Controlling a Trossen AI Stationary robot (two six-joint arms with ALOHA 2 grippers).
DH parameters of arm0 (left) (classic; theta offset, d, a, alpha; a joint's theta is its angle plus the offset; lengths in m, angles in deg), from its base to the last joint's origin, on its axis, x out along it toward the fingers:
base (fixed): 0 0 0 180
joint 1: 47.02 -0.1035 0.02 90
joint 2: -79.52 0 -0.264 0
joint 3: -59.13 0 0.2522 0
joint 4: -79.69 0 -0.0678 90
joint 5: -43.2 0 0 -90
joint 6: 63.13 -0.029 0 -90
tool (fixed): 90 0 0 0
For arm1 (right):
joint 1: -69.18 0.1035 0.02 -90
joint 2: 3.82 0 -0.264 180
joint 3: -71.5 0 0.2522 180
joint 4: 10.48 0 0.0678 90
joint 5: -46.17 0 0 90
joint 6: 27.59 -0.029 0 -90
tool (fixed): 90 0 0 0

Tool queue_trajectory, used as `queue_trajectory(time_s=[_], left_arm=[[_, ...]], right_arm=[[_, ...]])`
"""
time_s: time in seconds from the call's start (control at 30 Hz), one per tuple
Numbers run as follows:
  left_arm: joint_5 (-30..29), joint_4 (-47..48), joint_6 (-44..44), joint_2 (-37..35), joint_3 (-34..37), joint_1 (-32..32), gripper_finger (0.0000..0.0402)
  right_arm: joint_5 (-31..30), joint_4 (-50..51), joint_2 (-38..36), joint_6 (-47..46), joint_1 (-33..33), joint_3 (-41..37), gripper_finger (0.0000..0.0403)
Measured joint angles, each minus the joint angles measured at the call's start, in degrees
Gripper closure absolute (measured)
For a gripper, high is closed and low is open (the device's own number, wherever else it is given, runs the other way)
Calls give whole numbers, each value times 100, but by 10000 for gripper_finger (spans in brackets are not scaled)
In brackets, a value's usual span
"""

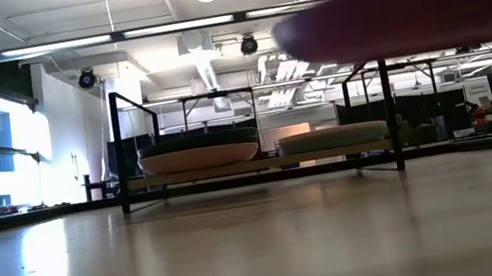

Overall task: Place and stack plates onto a shelf
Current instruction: Stack the purple plate on top of the dark green plate on the shelf

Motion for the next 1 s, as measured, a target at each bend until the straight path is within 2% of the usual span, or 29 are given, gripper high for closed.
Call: queue_trajectory(time_s=[0.13,0.33,0.43,0.57,0.67,0.73,1.0], left_arm=[[-63,55,-49,-64,0,0,232],[-56,125,-324,-23,0,0,232],[-43,196,-342,0,4,0,232],[-43,229,-347,36,4,0,232],[-43,213,-349,44,4,0,232],[-43,272,-347,49,4,0,232],[-43,312,-292,49,4,0,232]], right_arm=[[-131,673,-753,337,-273,-25,402],[-282,473,-1707,177,-420,-763,403],[-659,-240,-2216,162,-377,-1277,403],[-1097,-1864,-2759,237,-389,-1909,403],[-1353,-2968,-2872,482,-514,-2192,403],[-1413,-3366,-2840,595,-692,-2227,403],[-826,-3105,-2556,692,-1310,-1873,402]])
